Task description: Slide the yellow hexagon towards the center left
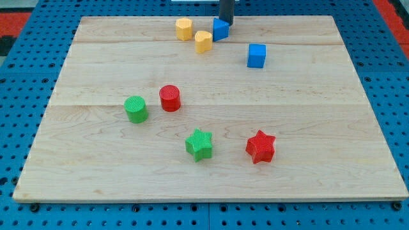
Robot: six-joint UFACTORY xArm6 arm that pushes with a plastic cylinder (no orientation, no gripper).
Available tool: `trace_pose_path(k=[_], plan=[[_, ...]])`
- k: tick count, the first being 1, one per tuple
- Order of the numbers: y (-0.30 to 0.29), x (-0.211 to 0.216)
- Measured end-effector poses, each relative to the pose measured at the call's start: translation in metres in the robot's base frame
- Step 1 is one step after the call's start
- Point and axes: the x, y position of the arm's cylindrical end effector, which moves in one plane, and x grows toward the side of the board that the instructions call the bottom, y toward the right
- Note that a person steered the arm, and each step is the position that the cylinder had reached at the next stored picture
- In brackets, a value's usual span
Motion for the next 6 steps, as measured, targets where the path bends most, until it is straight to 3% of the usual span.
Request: trace_pose_path(k=[5, 6], plan=[[-0.147, 0.013], [-0.151, 0.023]])
